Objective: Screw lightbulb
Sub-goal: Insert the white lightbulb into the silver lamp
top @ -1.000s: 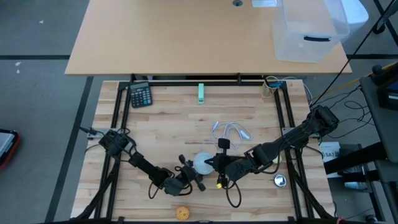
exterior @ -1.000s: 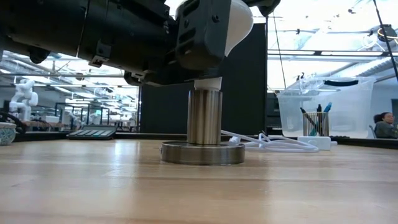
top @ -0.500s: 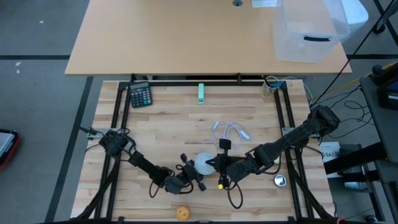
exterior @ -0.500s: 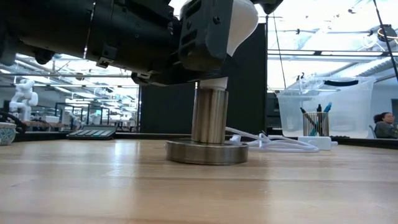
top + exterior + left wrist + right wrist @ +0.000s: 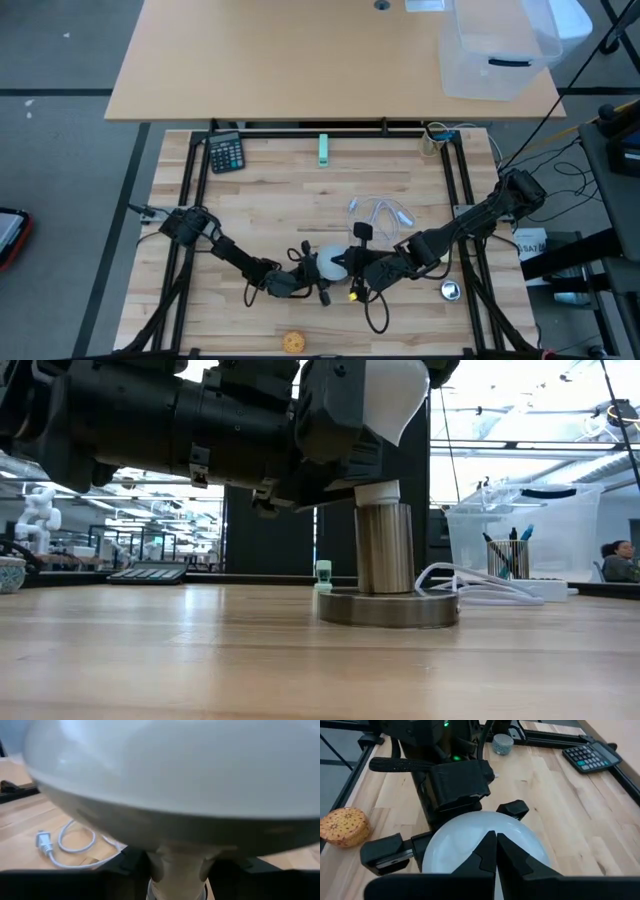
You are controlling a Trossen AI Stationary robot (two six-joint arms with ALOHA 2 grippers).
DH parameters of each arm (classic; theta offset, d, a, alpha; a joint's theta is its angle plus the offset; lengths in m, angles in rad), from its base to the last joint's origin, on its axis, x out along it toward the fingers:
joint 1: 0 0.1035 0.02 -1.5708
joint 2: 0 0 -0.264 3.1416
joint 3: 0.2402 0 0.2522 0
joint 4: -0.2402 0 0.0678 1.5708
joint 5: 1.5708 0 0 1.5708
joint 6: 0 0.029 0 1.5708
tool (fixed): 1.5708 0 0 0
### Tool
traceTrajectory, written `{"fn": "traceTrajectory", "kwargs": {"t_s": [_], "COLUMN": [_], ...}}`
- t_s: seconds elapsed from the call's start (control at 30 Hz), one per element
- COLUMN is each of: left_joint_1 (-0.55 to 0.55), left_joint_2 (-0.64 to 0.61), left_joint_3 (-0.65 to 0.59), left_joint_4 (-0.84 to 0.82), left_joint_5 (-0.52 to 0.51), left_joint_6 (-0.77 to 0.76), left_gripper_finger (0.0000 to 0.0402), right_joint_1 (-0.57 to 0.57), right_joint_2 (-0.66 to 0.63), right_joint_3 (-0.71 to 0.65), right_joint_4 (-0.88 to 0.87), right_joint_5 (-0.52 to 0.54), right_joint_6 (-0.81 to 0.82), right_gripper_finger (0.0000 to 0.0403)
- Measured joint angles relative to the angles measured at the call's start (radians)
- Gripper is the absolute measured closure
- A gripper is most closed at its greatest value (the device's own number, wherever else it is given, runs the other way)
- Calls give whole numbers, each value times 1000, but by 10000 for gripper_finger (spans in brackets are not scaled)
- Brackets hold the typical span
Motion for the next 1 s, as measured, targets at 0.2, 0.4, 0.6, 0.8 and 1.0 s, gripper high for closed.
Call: {"fn": "traceTrajectory", "kwargs": {"t_s": [0.2,0.4,0.6,0.8,1.0], "left_joint_1": [8,23,46,77,114], "left_joint_2": [0,1,0,0,1], "left_joint_3": [-2,-2,-2,-2,-2], "left_joint_4": [5,-7,-39,-44,-46], "left_joint_5": [45,115,204,330,461], "left_joint_6": [39,41,24,44,67], "left_gripper_finger": [244,242,241,241,241], "right_joint_1": [23,43,58,73,86], "right_joint_2": [-1,-2,-4,-4,-5], "right_joint_3": [0,3,3,3,3], "right_joint_4": [-14,-64,-88,-98,-105], "right_joint_5": [15,51,62,82,86], "right_joint_6": [41,125,173,211,239], "right_gripper_finger": [403,403,403,403,403]}}
